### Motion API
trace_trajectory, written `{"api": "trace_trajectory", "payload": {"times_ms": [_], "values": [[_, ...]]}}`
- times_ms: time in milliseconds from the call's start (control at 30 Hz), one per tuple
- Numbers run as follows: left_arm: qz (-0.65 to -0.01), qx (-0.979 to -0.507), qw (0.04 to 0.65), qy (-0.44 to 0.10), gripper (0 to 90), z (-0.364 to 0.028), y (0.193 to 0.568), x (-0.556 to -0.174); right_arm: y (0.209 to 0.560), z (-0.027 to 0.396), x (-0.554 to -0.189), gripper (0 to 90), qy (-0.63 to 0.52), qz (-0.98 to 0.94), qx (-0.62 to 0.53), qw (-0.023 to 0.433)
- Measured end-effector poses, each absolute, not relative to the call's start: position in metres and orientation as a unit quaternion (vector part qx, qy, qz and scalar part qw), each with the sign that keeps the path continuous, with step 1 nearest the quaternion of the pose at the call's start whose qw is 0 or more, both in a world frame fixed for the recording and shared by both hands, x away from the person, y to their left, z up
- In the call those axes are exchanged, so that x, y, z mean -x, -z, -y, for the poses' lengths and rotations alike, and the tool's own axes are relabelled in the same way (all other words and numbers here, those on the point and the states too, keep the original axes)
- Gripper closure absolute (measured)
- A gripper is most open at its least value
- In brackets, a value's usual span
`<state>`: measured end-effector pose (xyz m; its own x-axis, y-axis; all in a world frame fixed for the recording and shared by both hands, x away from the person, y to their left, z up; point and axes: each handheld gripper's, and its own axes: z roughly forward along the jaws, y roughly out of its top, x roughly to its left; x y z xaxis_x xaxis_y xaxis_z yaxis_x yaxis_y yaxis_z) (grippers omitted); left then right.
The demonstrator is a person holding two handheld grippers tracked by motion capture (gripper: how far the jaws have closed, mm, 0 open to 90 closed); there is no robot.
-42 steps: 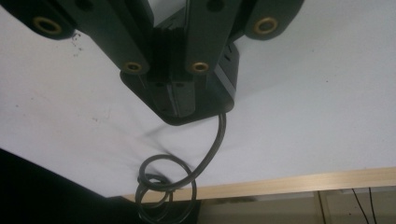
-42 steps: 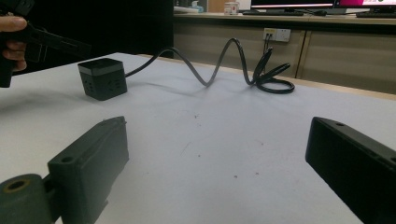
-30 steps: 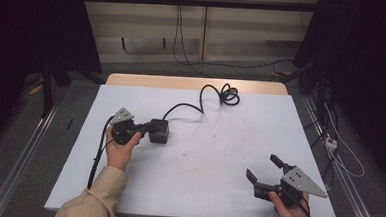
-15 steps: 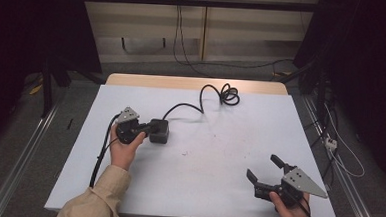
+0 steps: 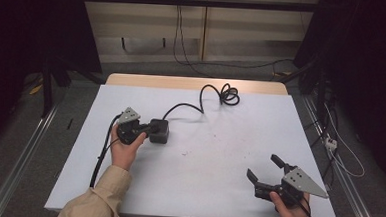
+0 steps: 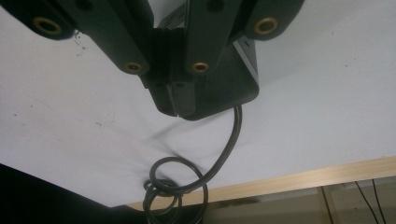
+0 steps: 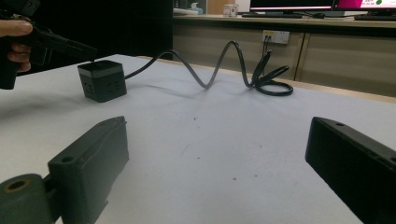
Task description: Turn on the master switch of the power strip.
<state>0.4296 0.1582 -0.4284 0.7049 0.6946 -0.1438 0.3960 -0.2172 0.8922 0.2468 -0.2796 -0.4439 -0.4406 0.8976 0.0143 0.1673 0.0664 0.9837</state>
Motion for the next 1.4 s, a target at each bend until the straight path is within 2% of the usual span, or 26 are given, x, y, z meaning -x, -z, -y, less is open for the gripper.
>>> {"api": "trace_trajectory", "payload": {"times_ms": [1400], "values": [[-0.35, -0.773, 0.504, -0.159, 90.0, -0.1568, 0.4315, -0.4293, 0.4433, 0.2791, -0.2463, 5.6, -0.546, -0.651, -0.408, 0.335]]}}
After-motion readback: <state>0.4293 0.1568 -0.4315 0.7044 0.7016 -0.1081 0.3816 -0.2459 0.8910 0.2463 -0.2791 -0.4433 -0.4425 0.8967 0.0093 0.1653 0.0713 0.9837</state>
